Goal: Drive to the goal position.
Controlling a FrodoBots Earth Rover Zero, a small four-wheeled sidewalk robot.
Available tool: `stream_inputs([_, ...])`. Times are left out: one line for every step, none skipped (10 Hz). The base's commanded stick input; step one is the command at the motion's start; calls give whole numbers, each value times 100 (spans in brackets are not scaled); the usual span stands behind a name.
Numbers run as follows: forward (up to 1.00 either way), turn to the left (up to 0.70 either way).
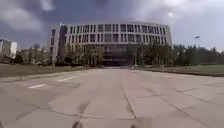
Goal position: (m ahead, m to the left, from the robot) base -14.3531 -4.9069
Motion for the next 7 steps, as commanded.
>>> stream_inputs([70, -1])
stream_inputs([70, -1])
stream_inputs([70, -1])
stream_inputs([70, -1])
stream_inputs([70, -1])
stream_inputs([70, -1])
stream_inputs([70, -1])
